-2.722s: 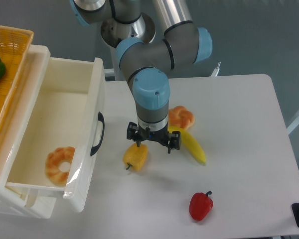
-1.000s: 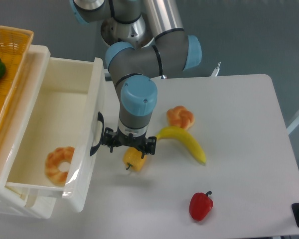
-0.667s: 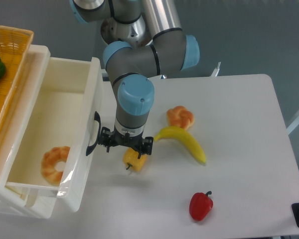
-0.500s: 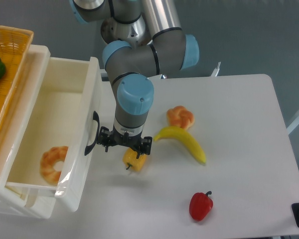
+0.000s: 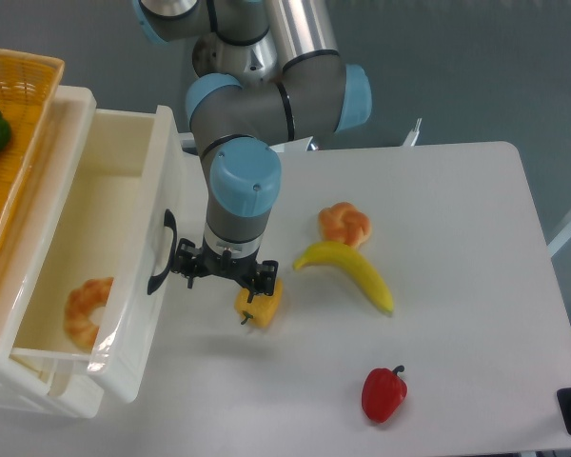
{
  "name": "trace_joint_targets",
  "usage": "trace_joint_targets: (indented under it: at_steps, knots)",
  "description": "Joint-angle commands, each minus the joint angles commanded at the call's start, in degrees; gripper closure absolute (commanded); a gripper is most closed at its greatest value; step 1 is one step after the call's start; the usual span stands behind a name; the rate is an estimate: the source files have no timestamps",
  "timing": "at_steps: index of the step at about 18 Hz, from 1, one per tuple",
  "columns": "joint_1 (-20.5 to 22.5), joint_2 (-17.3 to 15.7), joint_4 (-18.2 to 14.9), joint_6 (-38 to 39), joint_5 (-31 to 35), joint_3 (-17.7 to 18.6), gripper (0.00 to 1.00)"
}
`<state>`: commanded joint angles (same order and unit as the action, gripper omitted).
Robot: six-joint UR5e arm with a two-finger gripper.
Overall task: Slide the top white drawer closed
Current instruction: 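Push the drawer front with the gripper, sliding the drawer into the cabinet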
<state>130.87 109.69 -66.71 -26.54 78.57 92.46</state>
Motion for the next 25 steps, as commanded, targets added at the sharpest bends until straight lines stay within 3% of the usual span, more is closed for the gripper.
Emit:
trace_joint_targets:
  at_steps: [14,25]
  knots:
    - [-5.1,0.1,0.5,-0.1,0.1,-1.0,0.0]
    - [-6.8,0.4,0.7,-0.4,0.1,-1.8,0.0]
